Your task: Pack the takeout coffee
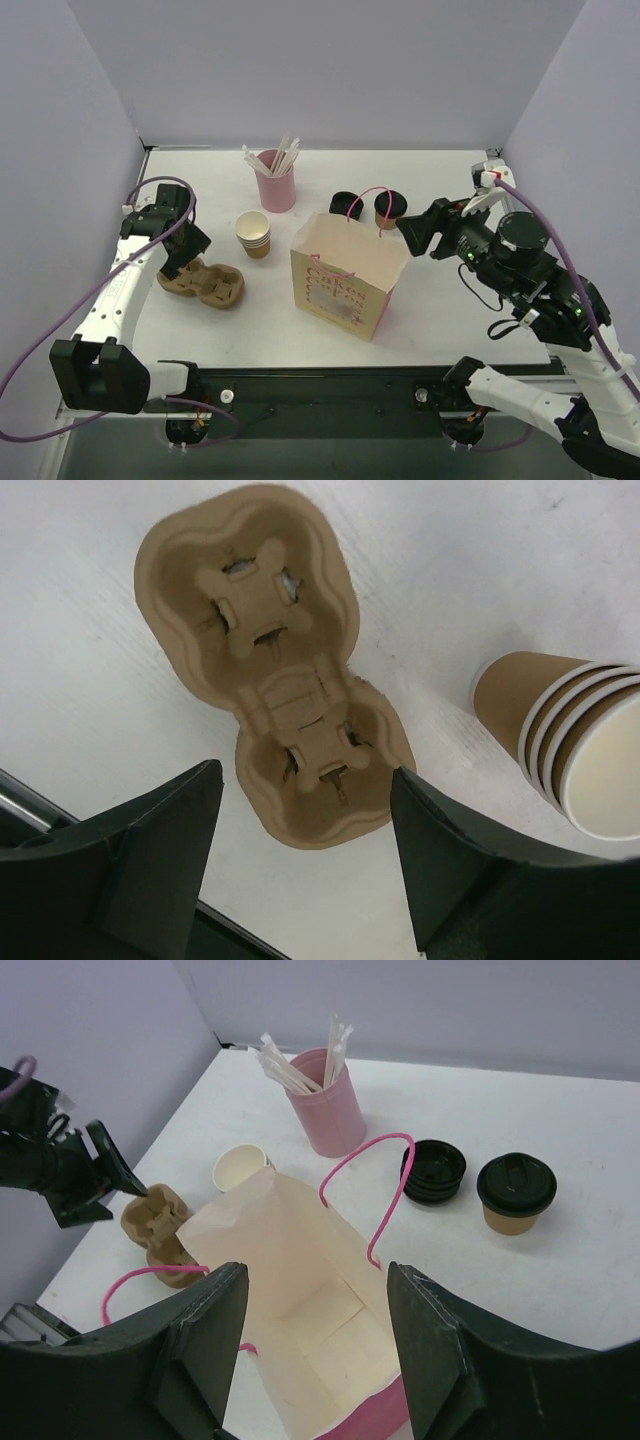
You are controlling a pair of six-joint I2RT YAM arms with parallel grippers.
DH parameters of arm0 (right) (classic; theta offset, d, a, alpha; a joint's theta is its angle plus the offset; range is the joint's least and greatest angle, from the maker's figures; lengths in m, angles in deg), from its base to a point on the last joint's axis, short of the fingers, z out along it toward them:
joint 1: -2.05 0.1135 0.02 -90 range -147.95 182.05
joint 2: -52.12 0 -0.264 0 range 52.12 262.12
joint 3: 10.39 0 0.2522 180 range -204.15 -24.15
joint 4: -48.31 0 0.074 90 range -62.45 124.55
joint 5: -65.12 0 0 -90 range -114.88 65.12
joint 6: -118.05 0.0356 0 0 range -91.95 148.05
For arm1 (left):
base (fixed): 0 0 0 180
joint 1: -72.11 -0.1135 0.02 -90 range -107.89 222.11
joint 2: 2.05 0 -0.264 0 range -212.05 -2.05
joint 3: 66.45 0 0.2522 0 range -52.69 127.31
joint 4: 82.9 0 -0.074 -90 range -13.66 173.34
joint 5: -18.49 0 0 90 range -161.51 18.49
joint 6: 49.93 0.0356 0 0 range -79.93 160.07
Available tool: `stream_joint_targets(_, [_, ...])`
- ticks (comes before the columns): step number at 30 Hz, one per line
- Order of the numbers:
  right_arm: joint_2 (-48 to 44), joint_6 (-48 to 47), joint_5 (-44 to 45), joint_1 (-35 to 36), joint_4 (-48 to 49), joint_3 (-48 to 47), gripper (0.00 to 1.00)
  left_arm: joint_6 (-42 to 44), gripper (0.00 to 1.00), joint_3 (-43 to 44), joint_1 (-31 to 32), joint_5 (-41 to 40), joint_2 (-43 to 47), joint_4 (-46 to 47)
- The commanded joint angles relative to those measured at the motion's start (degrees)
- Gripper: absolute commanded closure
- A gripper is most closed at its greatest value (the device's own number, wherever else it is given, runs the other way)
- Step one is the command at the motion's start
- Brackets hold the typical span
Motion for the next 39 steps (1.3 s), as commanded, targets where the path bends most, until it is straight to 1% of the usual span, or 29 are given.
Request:
stream_joint_targets(1, [-0.52, 1.49, 1.59, -0.12, -2.82, -4.88, 0.43, -12.78, 0.25, -0.76, -0.22, 4.55, -0.51, -3.26])
stream_joint_targets(2, [-0.17, 0.54, 1.23, -0.03, -2.82, -5.84, 0.43, -13.13, 0.28, -1.47, -0.13, 4.91, -0.24, -1.75])
stream_joint_targets(3, [0.70, -0.17, 0.53, -0.03, -2.82, -6.55, 0.43, -13.30, 0.33, -2.78, -0.13, 5.18, -0.15, -0.43])
stream_joint_targets(4, [1.41, -0.96, 0.44, -0.12, -3.08, -7.08, 0.43, -14.09, 0.35, -3.23, -0.04, 5.26, -0.24, 0.37])
stream_joint_targets(5, [2.20, -2.53, 0.52, -0.03, -3.43, -9.00, 0.43, -14.88, 0.36, -3.49, 0.04, 5.18, -0.50, 0.03])
stream_joint_targets(9, [5.71, -4.04, 1.67, 0.06, -5.63, -13.32, 0.43, -18.05, 0.34, -4.11, 0.40, 4.04, -3.66, -2.61])
stream_joint_targets(12, [7.12, -4.05, 1.93, 0.06, -6.24, -14.46, 0.43, -17.27, 0.33, -5.34, 0.40, 3.42, -4.89, -0.51])
stream_joint_targets(14, [7.48, -3.35, 1.41, -0.03, -6.60, -14.64, 0.43, -9.40, 0.32, -5.69, 0.48, 4.90, -5.42, 5.10])
stream_joint_targets(15, [7.74, -2.82, 1.06, -0.03, -6.86, -14.38, 0.43, -3.78, 0.32, -5.26, 0.83, 6.39, -6.04, 8.52])
stream_joint_targets(16, [7.74, -2.55, 0.70, 0.06, -6.95, -14.20, 0.43, 5.76, 0.32, -4.47, 1.18, 7.19, -6.56, 8.99])
stream_joint_targets(18, [7.83, -2.20, 0.18, -0.03, -7.30, -14.03, 0.43, 13.81, 0.32, -1.75, 3.54, 7.38, -7.27, 8.56])
stream_joint_targets(19, [7.74, -2.20, 0.35, 0.06, -7.39, -14.03, 0.43, 20.20, 0.32, -1.04, 4.26, 6.77, -7.36, 8.20])
stream_joint_targets(20, [7.74, -2.20, 0.35, -0.03, -7.47, -14.11, 0.43, 21.92, 0.33, -0.25, 4.87, 3.45, -7.45, 7.59])
stream_joint_targets(21, [7.57, -2.55, 0.35, 0.06, -7.74, -14.03, 0.43, 25.16, 0.33, -0.33, 5.40, 2.72, -7.19, 7.24])
stream_joint_targets(22, [7.39, -2.81, 0.44, -0.03, -7.83, -14.03, 0.43, 27.36, 0.34, -0.68, 5.41, 3.24, -6.84, 7.93])
stream_joint_targets(24, [7.22, -3.69, 0.09, -0.03, -8.35, -14.20, 0.43, 32.63, 0.37, -2.09, 5.41, 7.27, -5.34, 9.60])
stream_joint_targets(25, [6.95, -4.74, -0.09, 0.06, -8.70, -14.46, 0.43, 33.62, 0.38, -2.18, 5.41, 7.46, -4.73, 9.52])
stream_joint_targets(26, [6.78, -5.18, -0.26, 0.06, -8.88, -14.55, 0.43, 34.24, 0.39, -2.09, 5.41, 6.85, -3.42, 9.17])
stream_joint_targets(29, [6.60, -6.50, 0.61, 0.84, -9.41, -14.47, 0.43, 40.99, 0.39, -3.05, 5.58, 2.90, -1.13, 9.69])
stream_joint_targets(30, [6.69, -6.59, 0.79, 0.93, -9.67, -14.47, 0.43, 45.27, 0.39, -4.19, 5.58, 1.67, -0.95, 10.65])
stream_joint_targets(32, [6.34, -6.33, 0.53, 1.02, -9.93, -14.29, 0.43, 48.64, 0.39, -5.16, 5.49, 0.96, -1.29, 11.10])
stream_joint_targets(33, [6.34, -6.33, 0.44, 1.11, -10.02, -14.29, 0.43, 51.53, 0.39, -5.95, 5.49, 0.96, -1.64, 11.28])
stream_joint_targets(37, [6.34, -6.59, 0.61, 1.20, -10.64, -14.73, 0.43, 54.80, 0.37, -7.79, 5.49, 6.13, -3.40, 11.54])
stream_joint_targets(39, [6.42, -7.03, 0.79, 1.11, -10.90, -15.26, 0.43, 56.56, 0.36, -8.50, 5.41, 6.67, -4.63, 11.10])
